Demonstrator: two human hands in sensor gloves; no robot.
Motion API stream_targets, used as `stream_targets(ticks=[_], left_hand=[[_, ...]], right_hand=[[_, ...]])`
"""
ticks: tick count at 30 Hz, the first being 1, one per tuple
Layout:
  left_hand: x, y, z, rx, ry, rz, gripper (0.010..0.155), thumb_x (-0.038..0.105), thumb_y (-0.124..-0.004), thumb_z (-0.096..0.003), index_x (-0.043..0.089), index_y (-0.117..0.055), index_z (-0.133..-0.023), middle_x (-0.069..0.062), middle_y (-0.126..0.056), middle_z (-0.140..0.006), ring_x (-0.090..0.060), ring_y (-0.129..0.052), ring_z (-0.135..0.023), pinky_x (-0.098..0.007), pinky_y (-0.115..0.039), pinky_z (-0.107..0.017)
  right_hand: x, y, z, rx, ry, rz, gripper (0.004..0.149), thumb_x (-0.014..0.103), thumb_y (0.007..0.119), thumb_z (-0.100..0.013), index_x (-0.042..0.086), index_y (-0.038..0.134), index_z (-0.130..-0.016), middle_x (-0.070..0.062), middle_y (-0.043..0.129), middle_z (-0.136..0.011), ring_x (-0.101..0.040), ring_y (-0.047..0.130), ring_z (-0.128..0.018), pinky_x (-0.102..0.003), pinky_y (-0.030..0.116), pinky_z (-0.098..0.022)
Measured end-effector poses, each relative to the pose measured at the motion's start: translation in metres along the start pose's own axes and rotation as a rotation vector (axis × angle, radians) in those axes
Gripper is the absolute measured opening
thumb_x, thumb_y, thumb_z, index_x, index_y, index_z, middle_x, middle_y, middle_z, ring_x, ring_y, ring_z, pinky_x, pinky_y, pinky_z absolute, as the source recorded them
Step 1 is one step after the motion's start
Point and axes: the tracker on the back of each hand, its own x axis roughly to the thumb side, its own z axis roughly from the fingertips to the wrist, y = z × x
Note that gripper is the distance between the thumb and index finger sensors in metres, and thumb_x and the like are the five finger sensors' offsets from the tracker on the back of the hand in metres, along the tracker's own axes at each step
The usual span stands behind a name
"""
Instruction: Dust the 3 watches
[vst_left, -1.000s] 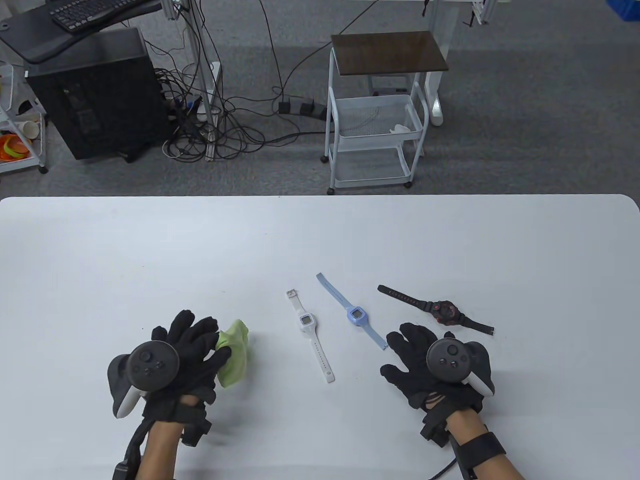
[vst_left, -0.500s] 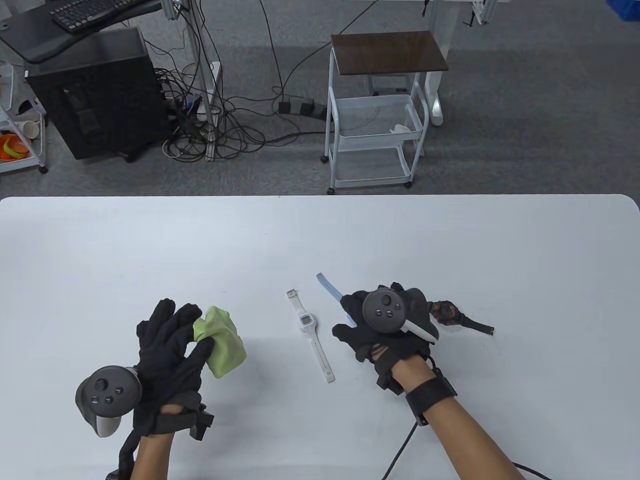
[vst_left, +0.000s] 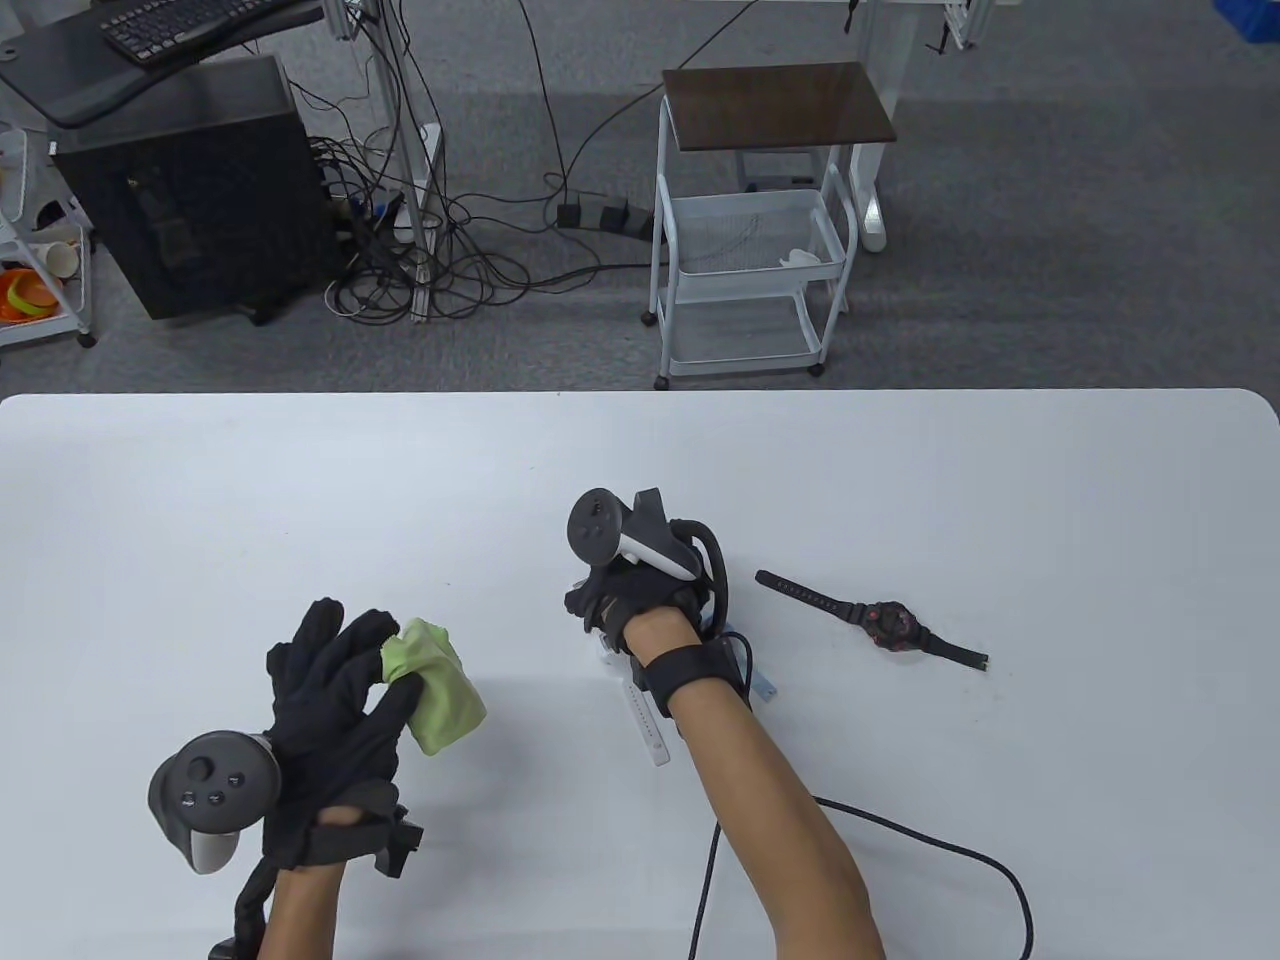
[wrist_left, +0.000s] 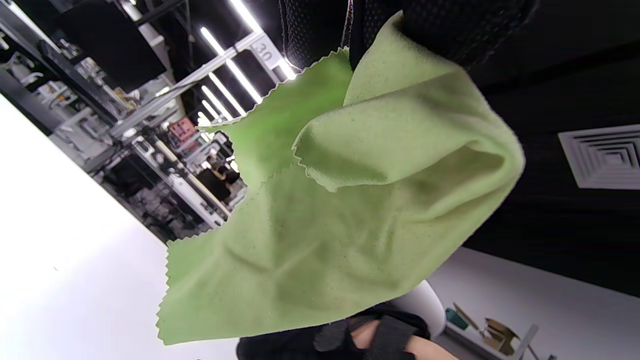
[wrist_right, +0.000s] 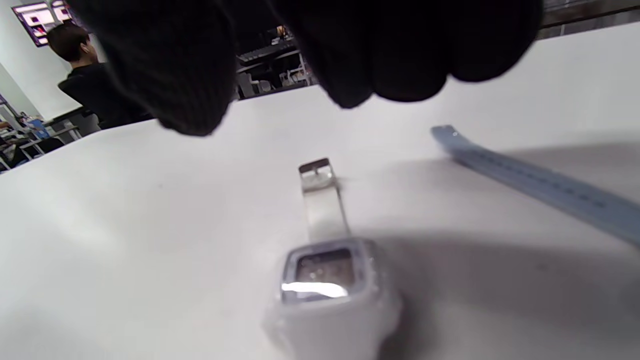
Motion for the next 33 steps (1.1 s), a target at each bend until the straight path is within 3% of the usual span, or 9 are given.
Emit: stream_targets(ticks=[14, 21, 33], left_hand=[[-0.002, 0.0, -0.001, -0.006, 0.029, 0.012, 0.045, 0.049, -0.073, -0.0539, 0.023, -0.075, -0.091, -0.002, -0.06, -0.113, -0.046, -0.03, -0.113, -0.077, -0.017, -0.068], [-0.003, -0.004, -0.001, -0.025, 0.032, 0.007, 0.045, 0.049, -0.073, -0.054, 0.023, -0.075, -0.091, -0.002, -0.06, -0.113, -0.046, -0.03, -0.113, -0.076, -0.017, -0.068], [-0.004, -0.007, -0.002, -0.051, 0.048, 0.01, 0.045, 0.049, -0.073, -0.0542, 0.023, -0.075, -0.091, -0.003, -0.059, -0.113, -0.046, -0.029, -0.113, -0.076, -0.016, -0.068]], right_hand=[[0.018, 0.028, -0.043, 0.023, 0.191, 0.23, 0.06, 0.054, 0.086, -0.031, 0.008, 0.09, -0.071, -0.02, 0.093, -0.063, -0.044, 0.085, -0.05, -0.072, 0.047, -0.058], [0.016, 0.03, -0.045, -0.027, 0.22, 0.189, 0.054, 0.049, 0.087, -0.031, 0.008, 0.09, -0.066, -0.018, 0.095, -0.054, -0.042, 0.086, -0.042, -0.069, 0.053, -0.056], [0.003, 0.03, -0.045, -0.007, 0.266, 0.073, 0.053, 0.05, 0.088, -0.028, 0.011, 0.088, -0.063, -0.016, 0.096, -0.049, -0.04, 0.088, -0.037, -0.069, 0.056, -0.053]])
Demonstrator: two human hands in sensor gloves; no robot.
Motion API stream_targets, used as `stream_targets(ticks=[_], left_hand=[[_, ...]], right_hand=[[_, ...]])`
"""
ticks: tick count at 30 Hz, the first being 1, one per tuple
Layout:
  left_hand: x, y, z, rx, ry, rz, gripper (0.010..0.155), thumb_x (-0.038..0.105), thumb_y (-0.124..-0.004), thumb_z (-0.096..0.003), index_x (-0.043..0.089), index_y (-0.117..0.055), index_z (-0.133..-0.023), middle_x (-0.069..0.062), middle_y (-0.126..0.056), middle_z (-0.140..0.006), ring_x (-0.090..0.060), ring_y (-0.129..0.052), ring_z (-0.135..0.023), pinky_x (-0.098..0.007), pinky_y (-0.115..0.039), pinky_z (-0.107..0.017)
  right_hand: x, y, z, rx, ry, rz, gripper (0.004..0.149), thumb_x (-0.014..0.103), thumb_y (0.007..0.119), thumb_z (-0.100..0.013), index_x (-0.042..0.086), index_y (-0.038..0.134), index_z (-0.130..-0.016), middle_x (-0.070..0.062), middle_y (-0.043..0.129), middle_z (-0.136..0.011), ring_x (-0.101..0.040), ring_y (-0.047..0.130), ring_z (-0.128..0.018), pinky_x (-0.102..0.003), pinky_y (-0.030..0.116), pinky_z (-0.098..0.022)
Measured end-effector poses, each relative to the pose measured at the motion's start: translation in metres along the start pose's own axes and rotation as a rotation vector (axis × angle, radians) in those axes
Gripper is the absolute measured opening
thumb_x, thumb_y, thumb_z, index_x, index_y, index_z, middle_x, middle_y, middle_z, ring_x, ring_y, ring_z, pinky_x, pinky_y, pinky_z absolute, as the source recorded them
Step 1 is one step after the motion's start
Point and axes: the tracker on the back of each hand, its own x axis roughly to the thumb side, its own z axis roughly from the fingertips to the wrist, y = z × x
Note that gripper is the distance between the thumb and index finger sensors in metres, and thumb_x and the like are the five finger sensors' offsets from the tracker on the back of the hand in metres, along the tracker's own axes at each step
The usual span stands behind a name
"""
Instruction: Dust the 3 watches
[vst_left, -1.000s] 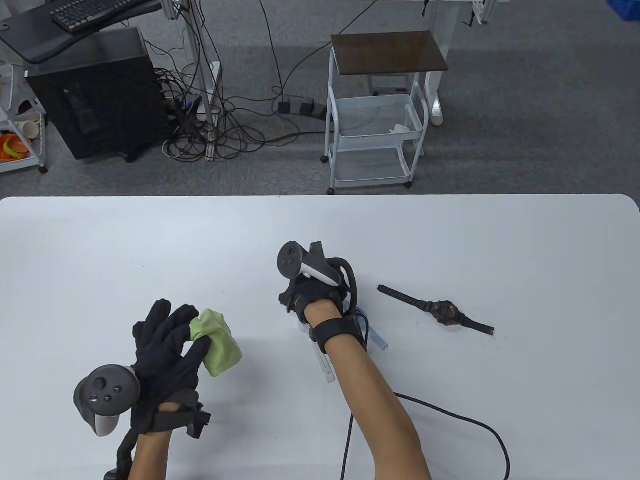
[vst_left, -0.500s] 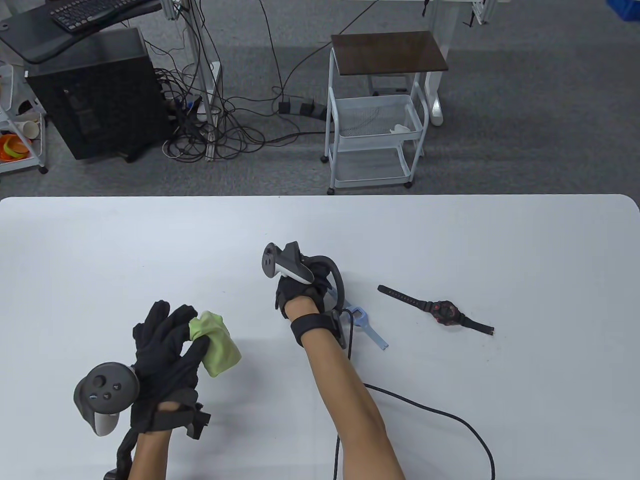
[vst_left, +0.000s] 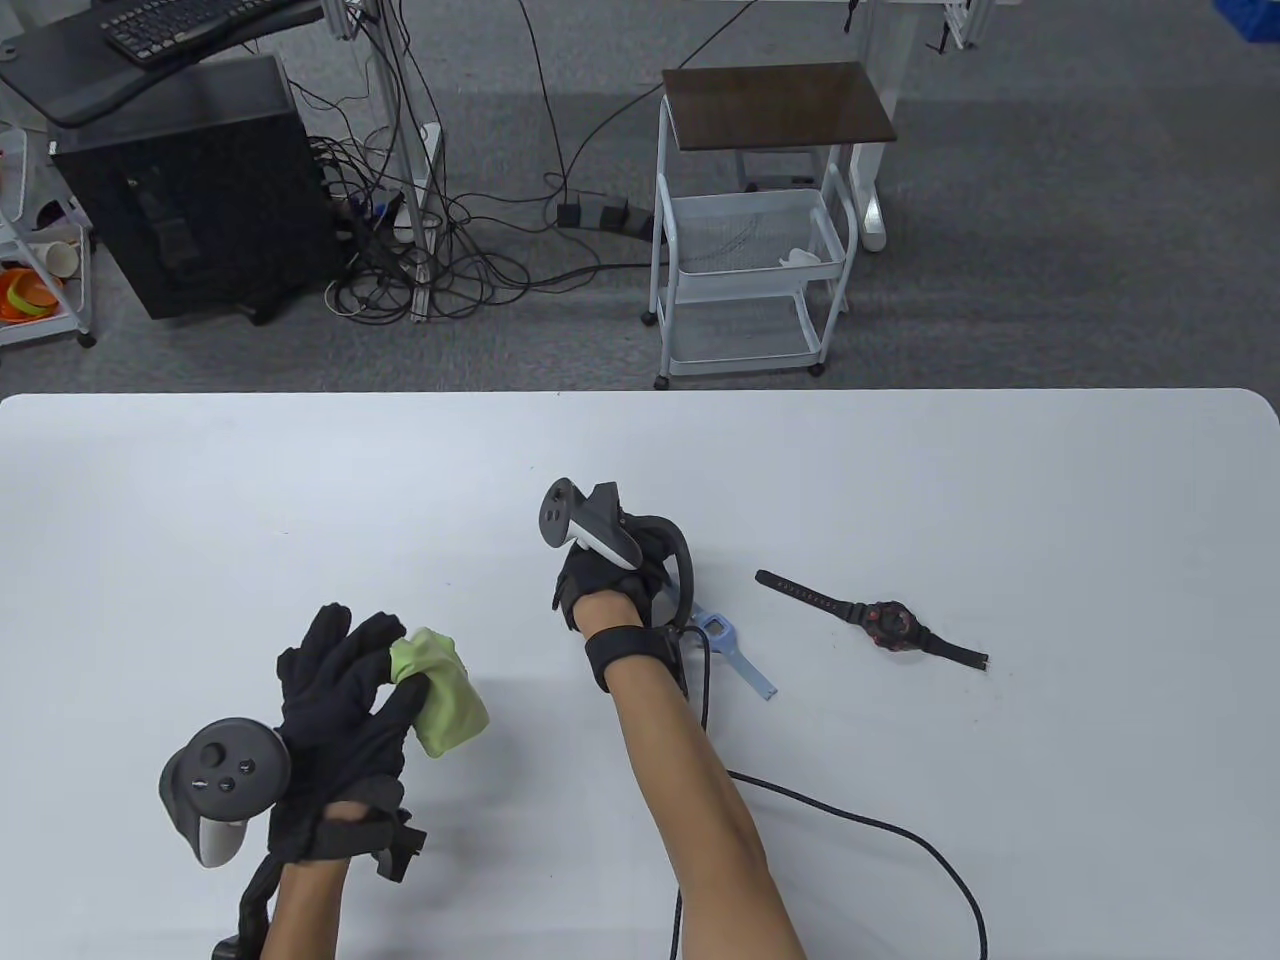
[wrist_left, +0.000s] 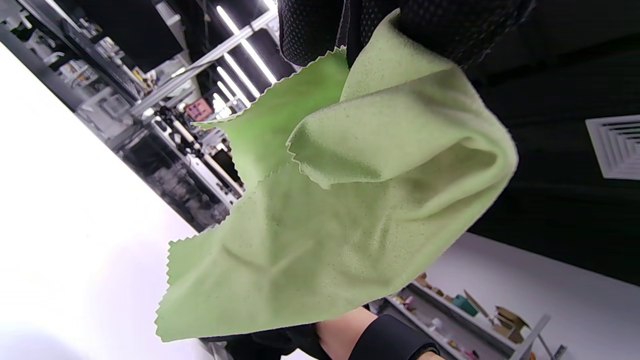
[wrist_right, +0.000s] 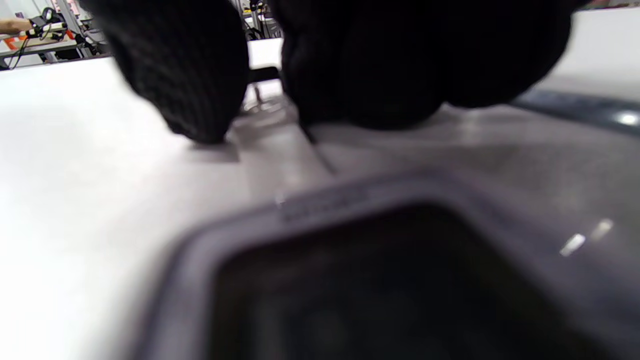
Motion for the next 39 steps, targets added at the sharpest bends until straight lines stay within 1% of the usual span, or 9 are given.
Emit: stream_targets(ticks=[4, 9, 13, 20, 24, 26, 29, 34, 39], left_hand=[[0.0, -0.001, 0.0, -0.007, 0.001, -0.001, 0.045, 0.049, -0.073, -0.0542, 0.023, -0.075, -0.091, -0.003, -0.059, -0.113, -0.046, -0.029, -0.113, -0.076, -0.016, -0.068], [-0.001, -0.002, -0.001, -0.013, 0.004, 0.0, 0.045, 0.049, -0.073, -0.0542, 0.023, -0.075, -0.091, -0.003, -0.059, -0.113, -0.046, -0.029, -0.113, -0.076, -0.016, -0.068], [-0.002, -0.003, -0.001, -0.019, 0.01, 0.005, 0.045, 0.049, -0.073, -0.0541, 0.023, -0.075, -0.091, -0.003, -0.059, -0.113, -0.046, -0.029, -0.113, -0.076, -0.016, -0.068], [-0.002, -0.004, -0.001, -0.027, 0.019, 0.011, 0.045, 0.049, -0.073, -0.0542, 0.023, -0.075, -0.091, -0.003, -0.059, -0.113, -0.046, -0.029, -0.113, -0.076, -0.016, -0.068], [-0.003, -0.005, -0.002, -0.03, 0.02, 0.013, 0.045, 0.049, -0.073, -0.0542, 0.023, -0.075, -0.091, -0.003, -0.059, -0.113, -0.046, -0.029, -0.113, -0.076, -0.016, -0.068], [-0.003, -0.005, -0.002, -0.031, 0.021, 0.012, 0.045, 0.049, -0.073, -0.0542, 0.023, -0.075, -0.091, -0.002, -0.059, -0.113, -0.046, -0.029, -0.113, -0.076, -0.016, -0.068], [-0.004, -0.005, -0.002, -0.034, 0.024, 0.014, 0.045, 0.049, -0.073, -0.0542, 0.023, -0.075, -0.091, -0.003, -0.059, -0.113, -0.046, -0.029, -0.113, -0.076, -0.016, -0.068], [-0.01, -0.006, -0.003, -0.042, 0.045, 0.025, 0.045, 0.049, -0.072, -0.0544, 0.023, -0.075, -0.091, -0.003, -0.059, -0.113, -0.047, -0.029, -0.113, -0.076, -0.016, -0.068], [-0.01, -0.008, -0.004, -0.061, 0.039, 0.019, 0.045, 0.049, -0.072, -0.0544, 0.023, -0.075, -0.091, -0.003, -0.059, -0.113, -0.046, -0.03, -0.113, -0.076, -0.017, -0.068]], right_hand=[[-0.002, 0.001, 0.0, 0.013, 0.011, -0.03, 0.053, 0.05, 0.088, -0.028, 0.01, 0.088, -0.064, -0.016, 0.095, -0.049, -0.041, 0.087, -0.037, -0.069, 0.055, -0.053], [0.006, 0.001, 0.001, 0.04, 0.013, 0.033, 0.053, 0.048, 0.086, -0.031, 0.008, 0.085, -0.067, -0.019, 0.093, -0.053, -0.042, 0.085, -0.04, -0.07, 0.053, -0.054], [0.005, 0.001, 0.003, 0.041, 0.027, 0.019, 0.053, 0.05, 0.087, -0.031, 0.009, 0.086, -0.065, -0.018, 0.094, -0.051, -0.042, 0.085, -0.038, -0.07, 0.054, -0.053], [-0.003, 0.001, 0.003, 0.038, 0.027, -0.037, 0.053, 0.051, 0.088, -0.029, 0.011, 0.087, -0.063, -0.016, 0.095, -0.049, -0.041, 0.086, -0.038, -0.069, 0.054, -0.053], [-0.002, 0.001, 0.003, 0.059, 0.033, -0.021, 0.053, 0.053, 0.088, -0.03, 0.011, 0.086, -0.063, -0.016, 0.095, -0.048, -0.041, 0.086, -0.038, -0.07, 0.054, -0.052], [0.003, 0.002, 0.004, 0.053, 0.032, 0.026, 0.053, 0.053, 0.087, -0.031, 0.01, 0.086, -0.063, -0.016, 0.095, -0.049, -0.042, 0.085, -0.039, -0.07, 0.054, -0.053], [0.006, 0.001, 0.006, 0.047, 0.033, 0.102, 0.051, 0.055, 0.086, -0.031, 0.014, 0.086, -0.063, -0.013, 0.096, -0.052, -0.04, 0.088, -0.041, -0.069, 0.055, -0.053], [-0.001, -0.005, 0.01, 0.015, 0.03, 0.048, 0.048, 0.054, 0.087, -0.03, 0.017, 0.089, -0.061, -0.012, 0.098, -0.057, -0.039, 0.093, -0.045, -0.069, 0.057, -0.052], [-0.008, -0.011, 0.017, -0.068, -0.007, -0.021, 0.047, 0.055, 0.088, -0.029, 0.019, 0.09, -0.06, -0.011, 0.101, -0.059, -0.036, 0.098, -0.044, -0.066, 0.062, -0.05]])
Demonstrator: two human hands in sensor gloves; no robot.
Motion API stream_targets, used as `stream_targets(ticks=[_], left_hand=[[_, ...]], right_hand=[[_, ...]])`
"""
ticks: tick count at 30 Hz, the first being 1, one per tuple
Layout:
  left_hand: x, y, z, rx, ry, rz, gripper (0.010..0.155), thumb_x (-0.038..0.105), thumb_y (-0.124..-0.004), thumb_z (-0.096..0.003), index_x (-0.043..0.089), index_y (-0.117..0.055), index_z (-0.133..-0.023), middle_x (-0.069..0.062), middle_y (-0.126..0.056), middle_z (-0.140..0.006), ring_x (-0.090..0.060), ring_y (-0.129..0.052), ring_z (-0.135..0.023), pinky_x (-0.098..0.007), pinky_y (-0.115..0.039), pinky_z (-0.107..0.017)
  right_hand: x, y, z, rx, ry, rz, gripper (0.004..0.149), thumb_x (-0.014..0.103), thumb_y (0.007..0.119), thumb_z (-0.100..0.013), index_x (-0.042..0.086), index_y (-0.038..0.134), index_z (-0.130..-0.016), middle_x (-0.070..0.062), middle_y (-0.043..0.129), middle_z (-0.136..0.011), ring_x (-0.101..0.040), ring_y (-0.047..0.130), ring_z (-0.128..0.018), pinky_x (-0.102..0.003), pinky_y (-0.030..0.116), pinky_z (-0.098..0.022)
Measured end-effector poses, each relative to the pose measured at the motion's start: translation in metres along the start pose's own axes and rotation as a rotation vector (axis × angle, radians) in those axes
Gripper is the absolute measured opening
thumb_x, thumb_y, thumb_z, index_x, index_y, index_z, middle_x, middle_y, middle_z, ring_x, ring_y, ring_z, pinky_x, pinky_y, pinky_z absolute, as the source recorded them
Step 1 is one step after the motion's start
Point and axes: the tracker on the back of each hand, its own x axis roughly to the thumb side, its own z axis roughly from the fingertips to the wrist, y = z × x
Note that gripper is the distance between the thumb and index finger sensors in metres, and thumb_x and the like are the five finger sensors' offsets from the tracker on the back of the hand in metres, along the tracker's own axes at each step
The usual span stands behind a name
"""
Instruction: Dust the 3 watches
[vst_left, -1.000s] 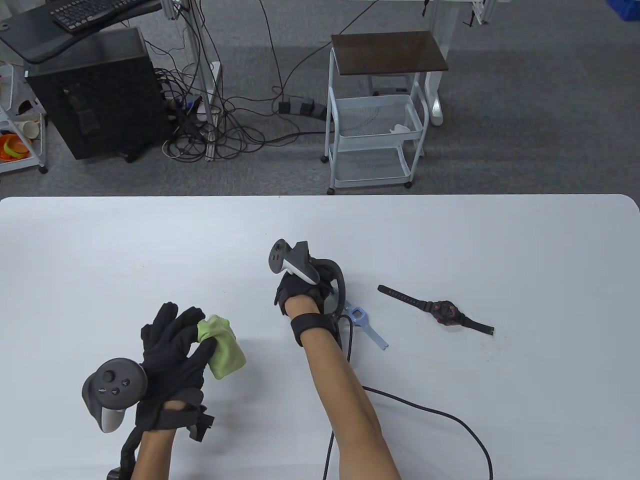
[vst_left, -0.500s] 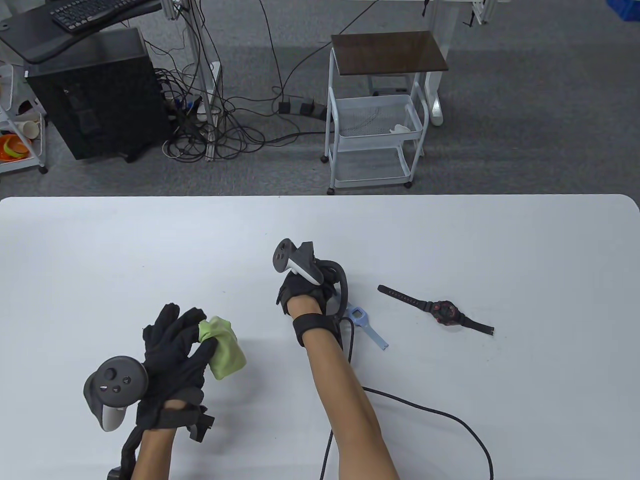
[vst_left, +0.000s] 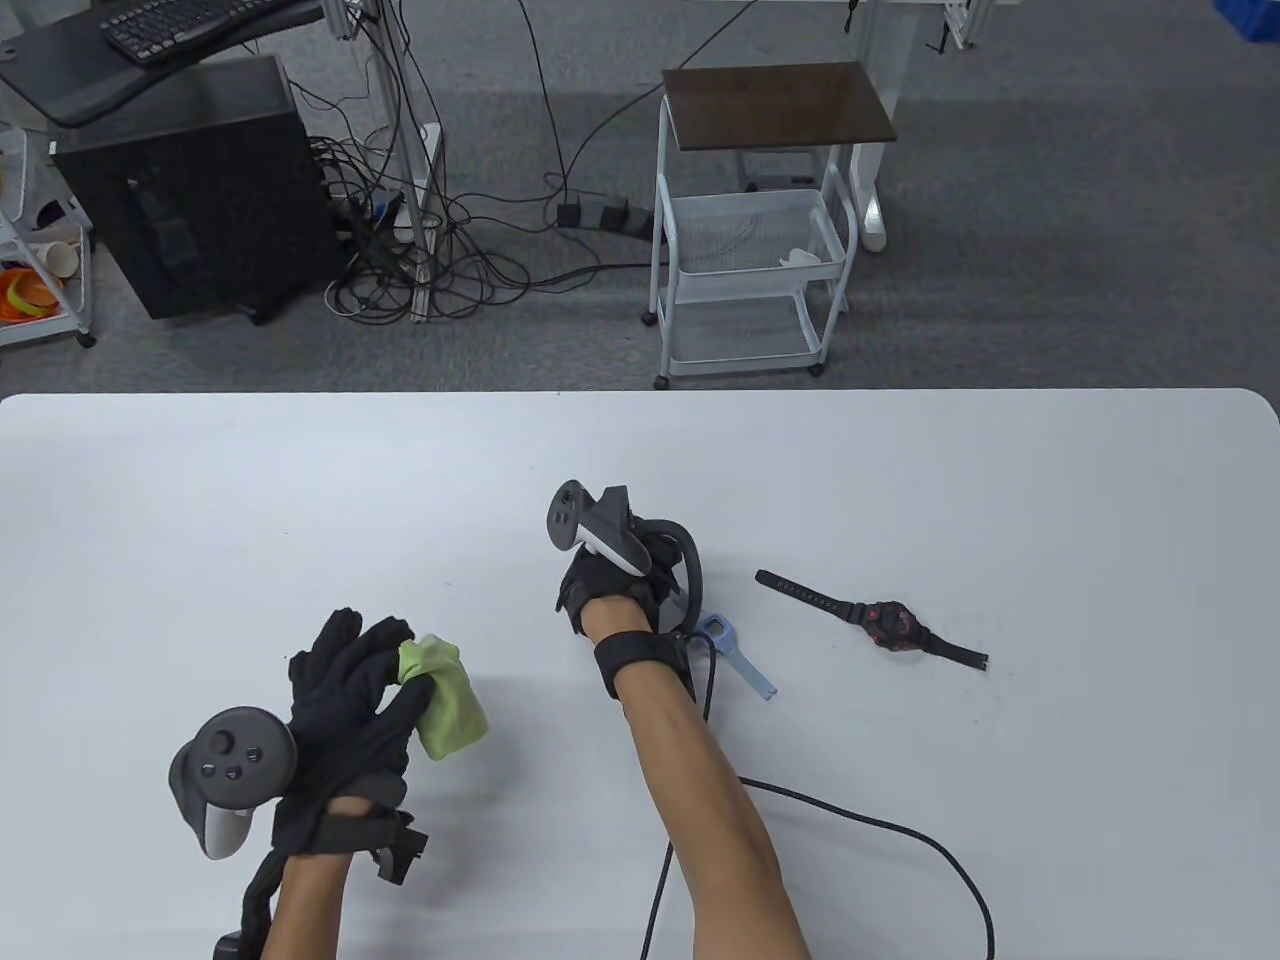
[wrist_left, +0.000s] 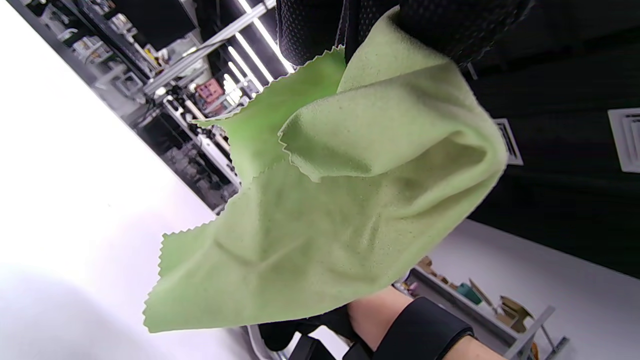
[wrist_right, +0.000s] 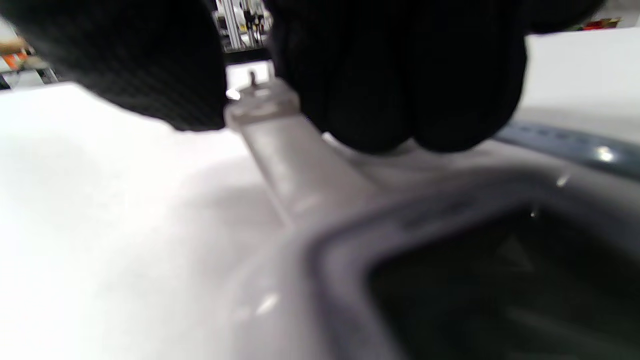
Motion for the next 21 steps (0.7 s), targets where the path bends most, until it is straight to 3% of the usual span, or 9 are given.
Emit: stream_targets(ticks=[9, 18, 21], left_hand=[[-0.004, -0.005, -0.002, -0.034, 0.008, -0.011, 0.045, 0.049, -0.072, -0.0545, 0.023, -0.074, -0.091, -0.003, -0.06, -0.113, -0.047, -0.031, -0.113, -0.076, -0.017, -0.068], [-0.005, -0.018, -0.004, -0.1, 0.01, 0.002, 0.045, 0.049, -0.072, -0.0547, 0.023, -0.074, -0.092, -0.003, -0.061, -0.112, -0.047, -0.032, -0.113, -0.076, -0.017, -0.068], [-0.006, -0.022, -0.005, -0.122, 0.015, 0.012, 0.045, 0.048, -0.072, -0.0547, 0.023, -0.074, -0.092, -0.003, -0.061, -0.112, -0.046, -0.032, -0.113, -0.076, -0.017, -0.068]], right_hand=[[-0.015, -0.021, 0.02, -0.149, -0.132, -0.243, 0.048, 0.056, 0.088, -0.029, 0.021, 0.089, -0.062, -0.01, 0.104, -0.059, -0.029, 0.107, -0.041, -0.061, 0.069, -0.049], [-0.048, -0.031, 0.041, -0.254, -0.249, -0.687, 0.049, 0.053, 0.089, -0.031, 0.019, 0.085, -0.067, -0.01, 0.101, -0.057, -0.027, 0.103, -0.037, -0.063, 0.065, -0.049], [-0.059, -0.037, 0.05, -0.293, -0.266, -0.758, 0.05, 0.053, 0.089, -0.032, 0.019, 0.084, -0.068, -0.01, 0.101, -0.057, -0.026, 0.102, -0.036, -0.062, 0.066, -0.049]])
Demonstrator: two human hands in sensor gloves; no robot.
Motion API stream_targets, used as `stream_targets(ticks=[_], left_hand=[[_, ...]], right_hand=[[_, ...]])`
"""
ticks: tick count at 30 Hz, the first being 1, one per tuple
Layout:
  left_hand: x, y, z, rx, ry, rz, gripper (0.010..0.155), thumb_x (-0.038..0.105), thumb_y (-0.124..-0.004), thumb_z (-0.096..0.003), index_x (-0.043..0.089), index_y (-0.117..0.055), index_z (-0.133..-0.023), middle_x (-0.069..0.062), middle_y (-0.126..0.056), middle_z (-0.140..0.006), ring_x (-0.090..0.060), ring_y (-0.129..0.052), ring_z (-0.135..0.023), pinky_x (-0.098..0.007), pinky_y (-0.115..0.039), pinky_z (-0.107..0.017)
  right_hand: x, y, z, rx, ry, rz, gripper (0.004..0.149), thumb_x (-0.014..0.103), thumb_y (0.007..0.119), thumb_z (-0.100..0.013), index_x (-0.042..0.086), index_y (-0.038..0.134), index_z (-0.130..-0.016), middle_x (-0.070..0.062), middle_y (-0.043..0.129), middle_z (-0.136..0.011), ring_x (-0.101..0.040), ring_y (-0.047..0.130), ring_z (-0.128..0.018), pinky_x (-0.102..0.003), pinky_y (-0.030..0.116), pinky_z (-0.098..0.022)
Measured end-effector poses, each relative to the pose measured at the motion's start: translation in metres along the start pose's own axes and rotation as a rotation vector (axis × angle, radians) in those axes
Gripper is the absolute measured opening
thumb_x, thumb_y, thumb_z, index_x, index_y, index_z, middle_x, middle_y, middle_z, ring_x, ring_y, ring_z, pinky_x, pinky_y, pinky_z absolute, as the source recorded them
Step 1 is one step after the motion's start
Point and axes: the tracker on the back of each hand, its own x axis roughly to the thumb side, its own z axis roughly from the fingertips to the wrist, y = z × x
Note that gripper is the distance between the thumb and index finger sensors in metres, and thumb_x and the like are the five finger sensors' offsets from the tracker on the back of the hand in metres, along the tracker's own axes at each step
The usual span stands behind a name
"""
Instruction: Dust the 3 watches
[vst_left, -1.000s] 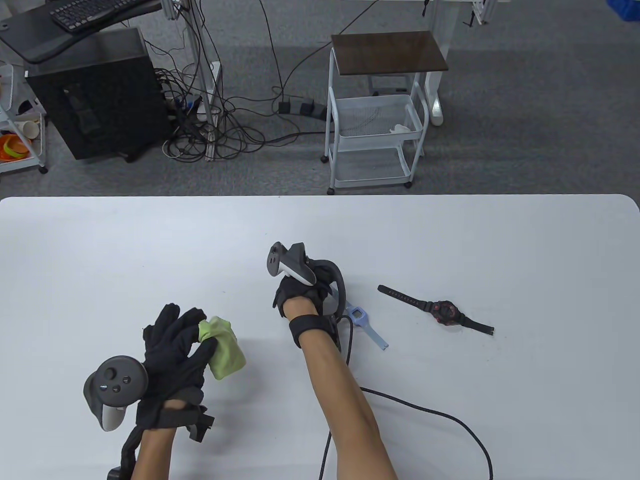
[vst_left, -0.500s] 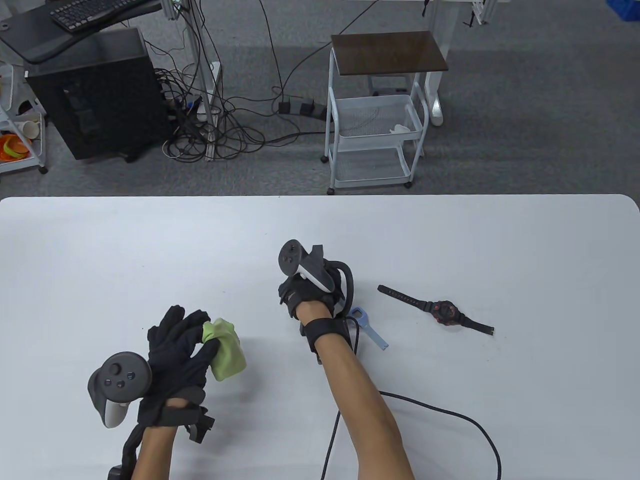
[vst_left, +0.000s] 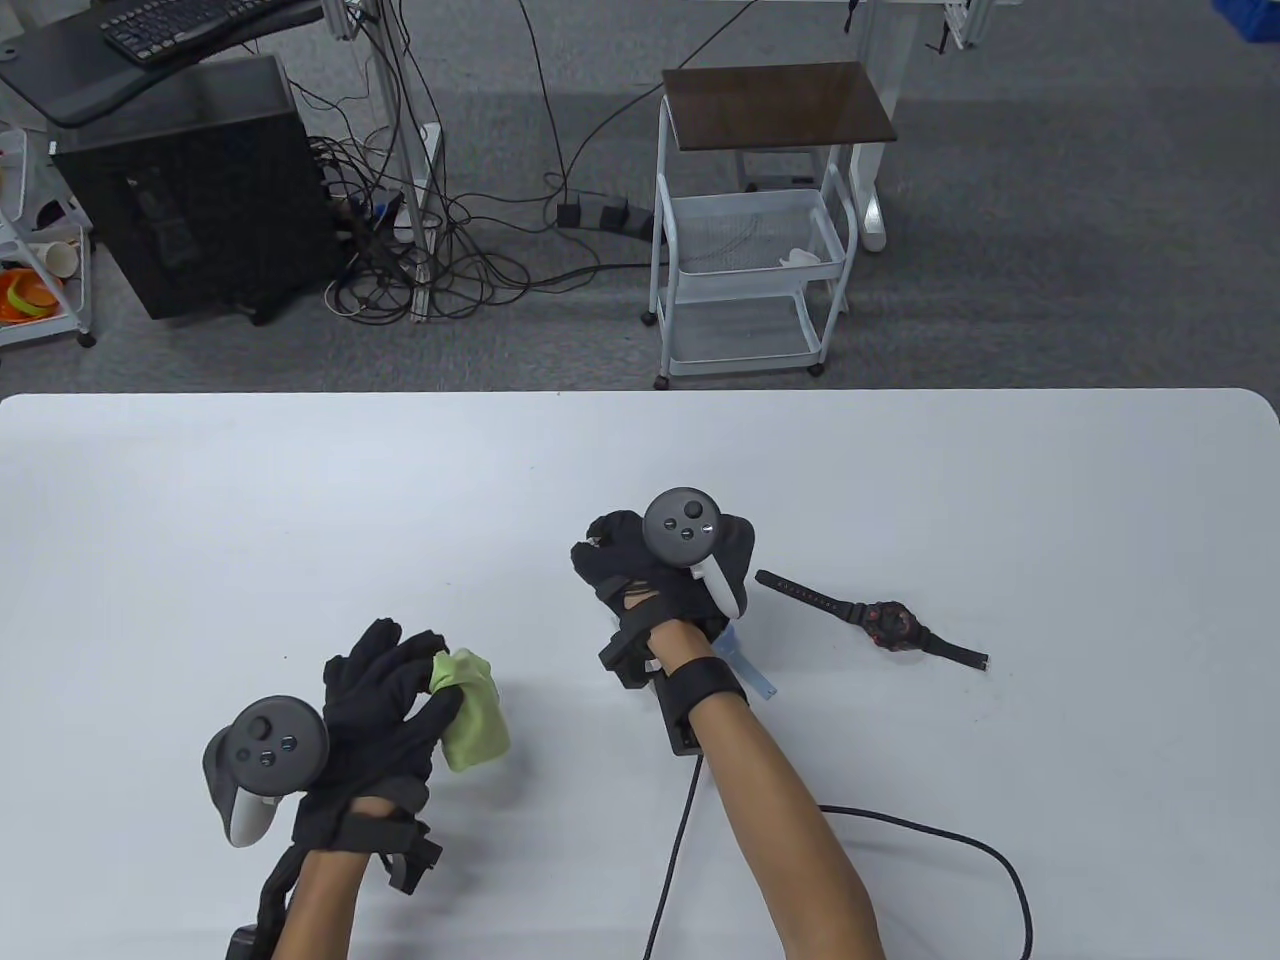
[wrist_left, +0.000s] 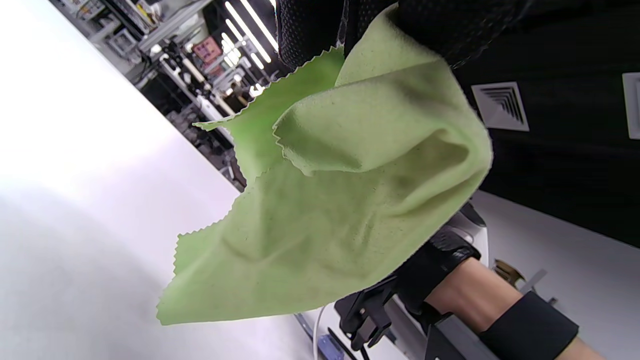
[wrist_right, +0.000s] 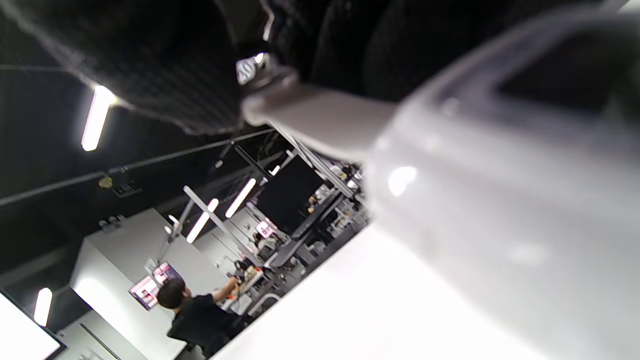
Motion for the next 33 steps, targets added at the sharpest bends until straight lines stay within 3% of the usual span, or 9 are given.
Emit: stream_targets(ticks=[5, 15, 24, 33], left_hand=[[-0.001, -0.006, -0.002, -0.022, 0.0, 0.024, 0.045, 0.049, -0.072, -0.0547, 0.023, -0.073, -0.092, -0.003, -0.061, -0.112, -0.046, -0.032, -0.113, -0.076, -0.017, -0.068], [-0.006, -0.018, -0.005, -0.071, 0.008, 0.118, 0.045, 0.048, -0.071, -0.0547, 0.024, -0.073, -0.092, -0.004, -0.066, -0.111, -0.047, -0.038, -0.112, -0.076, -0.02, -0.069], [-0.003, -0.029, -0.009, -0.134, -0.026, 0.241, 0.046, 0.048, -0.068, -0.0553, 0.027, -0.067, -0.095, -0.003, -0.07, -0.108, -0.04, -0.062, -0.108, -0.075, -0.028, -0.072], [0.01, -0.054, -0.02, -0.251, -0.082, 0.361, 0.046, 0.047, -0.062, -0.0564, 0.029, -0.059, -0.099, -0.005, -0.062, -0.112, -0.04, -0.062, -0.109, -0.074, -0.03, -0.074]], right_hand=[[0.001, -0.017, 0.014, -0.044, -0.068, -0.159, 0.051, 0.051, 0.091, -0.031, 0.018, 0.085, -0.069, -0.008, 0.102, -0.054, -0.024, 0.102, -0.033, -0.062, 0.066, -0.049], [0.009, -0.041, 0.045, -0.063, -0.167, -0.239, 0.053, 0.045, 0.096, -0.023, 0.019, 0.085, -0.067, -0.004, 0.105, -0.05, -0.019, 0.106, -0.028, -0.059, 0.071, -0.048], [0.022, -0.076, 0.081, -0.108, -0.278, -0.338, 0.051, 0.038, 0.092, -0.026, 0.015, 0.085, -0.071, -0.007, 0.106, -0.054, -0.02, 0.107, -0.031, -0.057, 0.072, -0.048], [0.036, -0.105, 0.116, -0.115, -0.345, -0.398, 0.049, 0.04, 0.091, -0.027, 0.017, 0.087, -0.07, -0.005, 0.107, -0.053, -0.018, 0.109, -0.03, -0.056, 0.074, -0.047]])
